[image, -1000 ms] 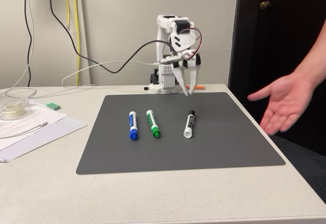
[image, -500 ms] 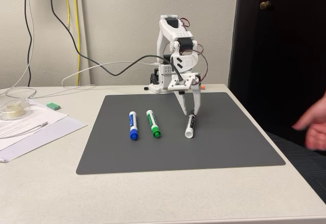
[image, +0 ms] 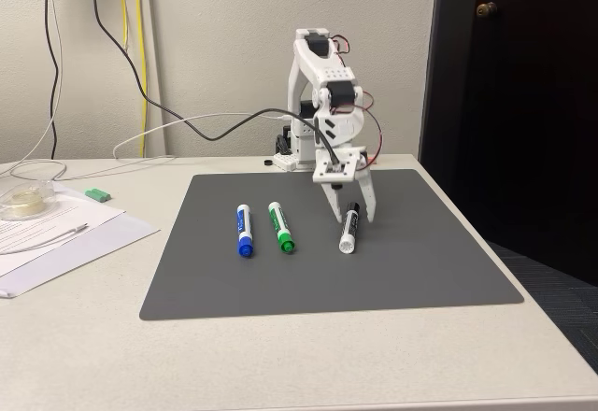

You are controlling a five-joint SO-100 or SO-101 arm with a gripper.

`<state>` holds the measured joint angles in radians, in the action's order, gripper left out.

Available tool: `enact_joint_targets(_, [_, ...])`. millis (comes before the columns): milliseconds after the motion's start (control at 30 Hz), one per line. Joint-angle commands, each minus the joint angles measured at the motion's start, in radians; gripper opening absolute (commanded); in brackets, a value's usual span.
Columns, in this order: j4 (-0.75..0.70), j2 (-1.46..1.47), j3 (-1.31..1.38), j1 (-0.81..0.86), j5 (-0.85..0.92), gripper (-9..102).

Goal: Pick up the black marker.

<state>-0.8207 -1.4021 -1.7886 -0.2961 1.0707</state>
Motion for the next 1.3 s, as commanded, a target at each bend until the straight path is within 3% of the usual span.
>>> enact_joint_targets(0, [0.02,0.005,0.021,0.006,0.008,24])
enact_joint_targets(233, [0.058,0.015,0.017,-0.011,-0.025,0])
enact_joint_targets(533, [0.037,-0.094,0.017,0.003,-0.074,0])
enact_joint_targets(767, [0.02,-0.301,0.075,0.025,-0.273,0])
enact_joint_targets(1033, [-0.264,-0.293,0.494,0.067,-0.459,0])
enact_joint_targets(1167, [-0.301,-0.301,0.6,0.091,-0.591,0])
enact_joint_targets(1267, [-0.311,-0.311,0.6,0.097,-0.595,0])
